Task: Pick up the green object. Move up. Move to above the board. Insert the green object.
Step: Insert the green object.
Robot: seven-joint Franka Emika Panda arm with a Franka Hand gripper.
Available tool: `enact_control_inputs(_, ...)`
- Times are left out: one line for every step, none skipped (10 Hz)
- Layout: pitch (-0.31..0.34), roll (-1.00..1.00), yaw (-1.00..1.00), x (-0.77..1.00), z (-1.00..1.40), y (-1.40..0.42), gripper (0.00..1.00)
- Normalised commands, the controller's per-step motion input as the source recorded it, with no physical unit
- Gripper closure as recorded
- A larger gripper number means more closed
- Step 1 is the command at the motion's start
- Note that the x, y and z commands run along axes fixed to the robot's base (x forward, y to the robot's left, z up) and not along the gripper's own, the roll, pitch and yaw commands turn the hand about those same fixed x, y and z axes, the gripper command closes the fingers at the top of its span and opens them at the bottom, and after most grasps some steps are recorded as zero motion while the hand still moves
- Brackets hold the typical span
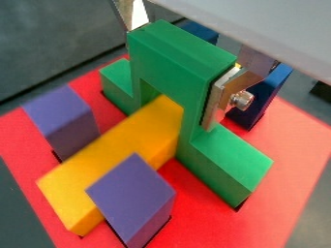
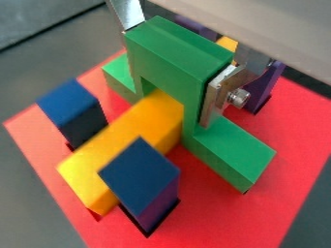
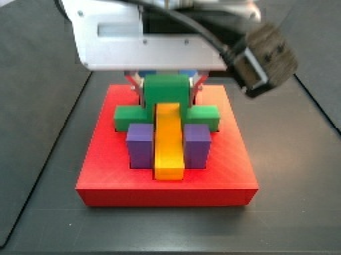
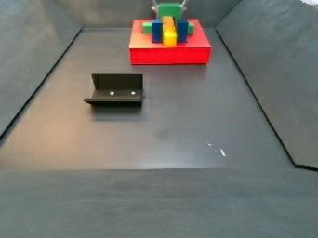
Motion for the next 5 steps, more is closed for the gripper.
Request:
enact_control_inputs(-0.021,0.08,0.0,-0.07,-0.62,-0.05,1.0)
enact_control_inputs(0.0,0.15,0.0,-0.01,-0.65,-0.09,1.0)
enact_control_inputs(0.0,0.12,0.0,0.0,-0.6,-0.05,1.0)
enact_control_inputs(0.0,0.07,0.0,-0.08,-0.29,-0.01,1.0)
enact_control_inputs(0.0,0.0,0.0,0.0,0.0,0.0,1.0)
